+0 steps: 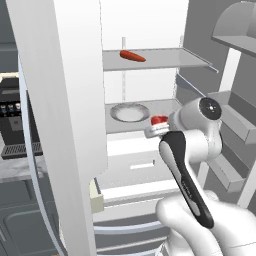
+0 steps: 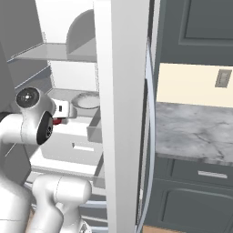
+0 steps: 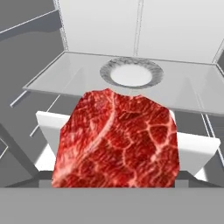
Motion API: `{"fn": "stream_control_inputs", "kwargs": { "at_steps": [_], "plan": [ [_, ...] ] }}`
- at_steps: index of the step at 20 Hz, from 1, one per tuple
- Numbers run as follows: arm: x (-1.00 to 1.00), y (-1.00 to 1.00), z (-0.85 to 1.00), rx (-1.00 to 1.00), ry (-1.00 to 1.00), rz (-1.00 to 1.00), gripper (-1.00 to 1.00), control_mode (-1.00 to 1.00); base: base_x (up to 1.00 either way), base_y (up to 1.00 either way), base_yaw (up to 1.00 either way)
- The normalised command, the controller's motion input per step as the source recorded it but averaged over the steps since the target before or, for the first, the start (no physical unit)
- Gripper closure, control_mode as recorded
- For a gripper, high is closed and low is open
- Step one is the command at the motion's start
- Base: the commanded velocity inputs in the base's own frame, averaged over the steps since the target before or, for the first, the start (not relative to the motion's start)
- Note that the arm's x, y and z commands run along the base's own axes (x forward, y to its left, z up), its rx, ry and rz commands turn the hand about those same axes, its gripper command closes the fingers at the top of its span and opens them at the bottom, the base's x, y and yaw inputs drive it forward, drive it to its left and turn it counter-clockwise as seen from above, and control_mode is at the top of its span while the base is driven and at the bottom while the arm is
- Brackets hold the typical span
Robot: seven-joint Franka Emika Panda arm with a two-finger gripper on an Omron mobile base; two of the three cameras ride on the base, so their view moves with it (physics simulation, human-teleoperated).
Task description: Transport the steak from the fridge to the microwave and turn on the microwave.
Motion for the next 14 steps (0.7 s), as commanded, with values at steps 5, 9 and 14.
{"fn": "stream_control_inputs", "kwargs": {
  "at_steps": [5, 9, 14],
  "plan": [
    [-0.31, -0.04, 0.06, 0.0, 0.0, 0.0, 1.0, -1.0, 0.0, 0.0, 0.0],
    [-0.29, -0.02, 0.06, 0.0, 0.0, 0.0, 1.0, -1.0, 0.0, 0.0, 0.0],
    [-0.29, 0.0, 0.05, 0.0, 0.0, 0.0, 1.0, -1.0, 0.0, 0.0, 0.0]
  ]
}}
